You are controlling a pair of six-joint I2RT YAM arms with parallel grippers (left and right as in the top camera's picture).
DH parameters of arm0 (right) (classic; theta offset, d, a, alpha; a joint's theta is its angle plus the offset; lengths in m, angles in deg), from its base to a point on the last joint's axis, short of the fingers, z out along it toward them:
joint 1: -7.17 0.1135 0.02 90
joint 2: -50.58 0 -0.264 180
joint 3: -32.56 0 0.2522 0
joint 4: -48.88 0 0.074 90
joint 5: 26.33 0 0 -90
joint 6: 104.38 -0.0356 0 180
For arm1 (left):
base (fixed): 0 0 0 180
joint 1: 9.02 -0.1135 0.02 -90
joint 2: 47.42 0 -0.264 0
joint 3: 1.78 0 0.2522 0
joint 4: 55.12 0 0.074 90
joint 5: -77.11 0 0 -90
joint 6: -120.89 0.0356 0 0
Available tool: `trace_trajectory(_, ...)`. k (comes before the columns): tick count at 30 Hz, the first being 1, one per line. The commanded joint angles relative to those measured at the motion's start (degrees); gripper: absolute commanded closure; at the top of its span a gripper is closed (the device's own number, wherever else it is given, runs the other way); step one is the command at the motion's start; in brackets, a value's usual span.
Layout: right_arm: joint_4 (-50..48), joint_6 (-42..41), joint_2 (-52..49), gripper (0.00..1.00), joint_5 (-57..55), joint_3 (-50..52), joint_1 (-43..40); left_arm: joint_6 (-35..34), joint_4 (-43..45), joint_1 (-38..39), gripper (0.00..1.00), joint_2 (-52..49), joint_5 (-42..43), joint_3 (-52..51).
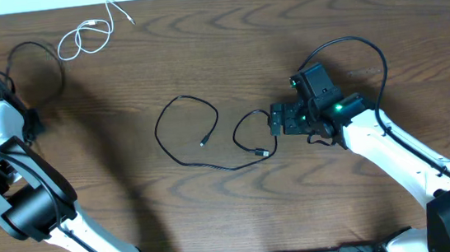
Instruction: Untangle cables
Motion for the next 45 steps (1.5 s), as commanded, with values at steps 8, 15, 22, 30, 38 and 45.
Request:
trace_trajectory(8, -1.66, -0.83, -0.39, 0.01, -0.09, 0.02, 0.00, 5.73, 15.89, -2.32, 0.92, -0.31, -17.00, 0.61)
trace_trajectory(15, -1.66, -0.83, -0.39, 0.01, -0.09, 0.02, 0.00, 5.73, 14.34, -4.87, 0.40, -0.28, -14.12, 0.61)
trace_trajectory(22, -1.64, -0.83, -0.39, 0.01, -0.09, 0.02, 0.00, 5.73, 11.19, -4.17, 0.07, 0.26, -14.10, 0.61)
trace_trajectory(30, -1.64, -0.83, -0.39, 0.01, -0.09, 0.02, 0.00, 0.68, 10.16, -2.89, 0.05, 6.67, -6.86, 0.81)
trace_trajectory(38, -1.64, -0.83, -0.39, 0.01, -0.09, 0.02, 0.00, -2.71, 4.22, -4.94, 0.05, 11.37, 20.04, 0.81)
trace_trajectory(45, -1.64, -0.83, -0.39, 0.01, -0.09, 0.02, 0.00, -3.34, -6.14, -8.00, 0.05, 7.72, 20.22, 0.79)
